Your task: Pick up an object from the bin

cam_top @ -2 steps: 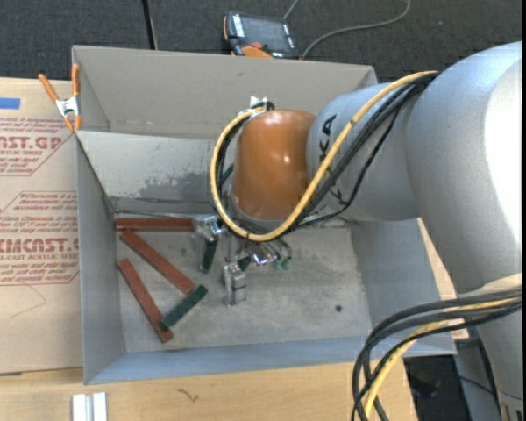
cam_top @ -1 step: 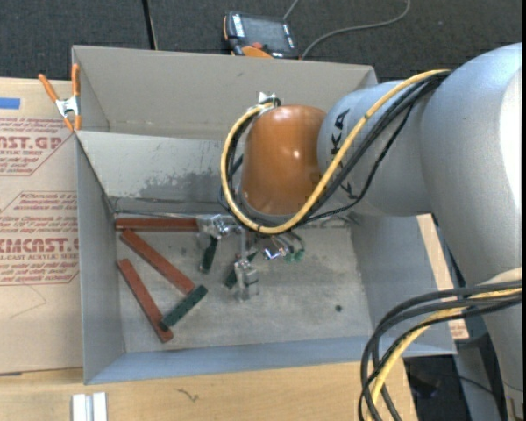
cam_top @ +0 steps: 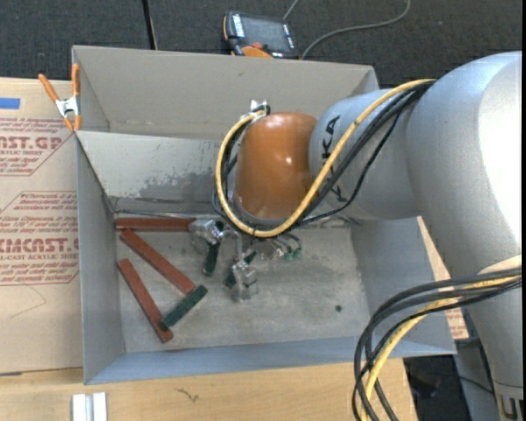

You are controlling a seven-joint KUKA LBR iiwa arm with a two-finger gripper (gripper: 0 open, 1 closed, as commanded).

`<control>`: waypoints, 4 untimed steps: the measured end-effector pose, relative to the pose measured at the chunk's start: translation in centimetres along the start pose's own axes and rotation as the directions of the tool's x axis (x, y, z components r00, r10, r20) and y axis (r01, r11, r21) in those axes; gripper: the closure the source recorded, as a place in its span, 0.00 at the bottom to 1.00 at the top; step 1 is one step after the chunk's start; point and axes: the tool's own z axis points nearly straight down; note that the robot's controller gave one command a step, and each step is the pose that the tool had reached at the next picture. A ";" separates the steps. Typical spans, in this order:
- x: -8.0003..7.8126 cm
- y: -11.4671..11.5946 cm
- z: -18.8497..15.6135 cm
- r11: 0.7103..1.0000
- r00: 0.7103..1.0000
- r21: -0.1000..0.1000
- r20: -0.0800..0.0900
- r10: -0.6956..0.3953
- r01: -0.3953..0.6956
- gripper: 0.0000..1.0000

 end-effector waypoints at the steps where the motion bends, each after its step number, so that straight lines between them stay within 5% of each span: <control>1: -0.2 0.1 -0.1 1.000 1.000 -0.001 -0.001 0.000 0.000 0.00; 2: -0.2 0.0 -0.2 1.000 1.000 -0.002 -0.003 0.001 -0.001 1.00; 4: -0.6 0.1 -10.8 1.000 1.000 0.002 0.001 0.000 0.000 1.00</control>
Offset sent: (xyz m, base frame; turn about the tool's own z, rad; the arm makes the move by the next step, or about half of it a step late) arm 0.0000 0.0000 0.0000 0.0000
